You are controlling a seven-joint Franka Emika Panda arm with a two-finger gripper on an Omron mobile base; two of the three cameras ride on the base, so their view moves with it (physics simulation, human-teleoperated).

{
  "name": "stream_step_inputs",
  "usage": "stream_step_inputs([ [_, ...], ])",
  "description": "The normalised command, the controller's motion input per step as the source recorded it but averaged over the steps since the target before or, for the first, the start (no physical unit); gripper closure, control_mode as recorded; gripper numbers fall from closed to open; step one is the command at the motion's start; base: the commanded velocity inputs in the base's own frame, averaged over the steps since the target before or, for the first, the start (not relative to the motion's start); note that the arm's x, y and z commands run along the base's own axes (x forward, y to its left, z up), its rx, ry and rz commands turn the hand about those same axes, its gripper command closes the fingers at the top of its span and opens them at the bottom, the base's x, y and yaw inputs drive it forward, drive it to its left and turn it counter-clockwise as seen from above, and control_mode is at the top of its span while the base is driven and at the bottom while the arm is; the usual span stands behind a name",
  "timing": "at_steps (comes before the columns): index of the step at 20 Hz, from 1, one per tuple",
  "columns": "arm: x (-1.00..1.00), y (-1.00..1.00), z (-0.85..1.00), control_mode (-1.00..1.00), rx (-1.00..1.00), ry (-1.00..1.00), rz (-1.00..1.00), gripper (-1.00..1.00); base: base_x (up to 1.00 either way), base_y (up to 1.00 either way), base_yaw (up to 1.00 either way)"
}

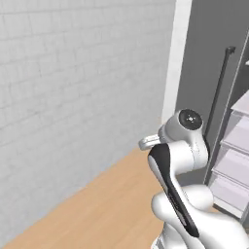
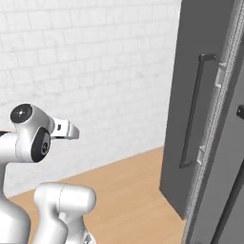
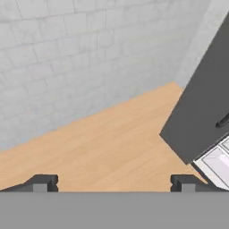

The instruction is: Place one carrot and one steak in each tupperware on the nearby counter, to pack two identical lunches.

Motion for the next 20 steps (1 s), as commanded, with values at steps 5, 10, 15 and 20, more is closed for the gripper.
stream_step_inputs([
  [5,0.00,0.00,0.00,1.00,0.00,0.00,0.00,-1.00,0.46,0.43,-0.78],
  [10,0.00,0.00,0.00,1.00,0.00,0.00,0.00,-1.00,0.28,0.23,-0.83],
  [15,0.00,0.00,0.00,1.00,0.00,0.00,0.00,-1.00,0.40,0.18,-0.81],
  [20,0.00,0.00,0.00,1.00,0.00,0.00,0.00,-1.00,0.17,0.06,-0.26],
])
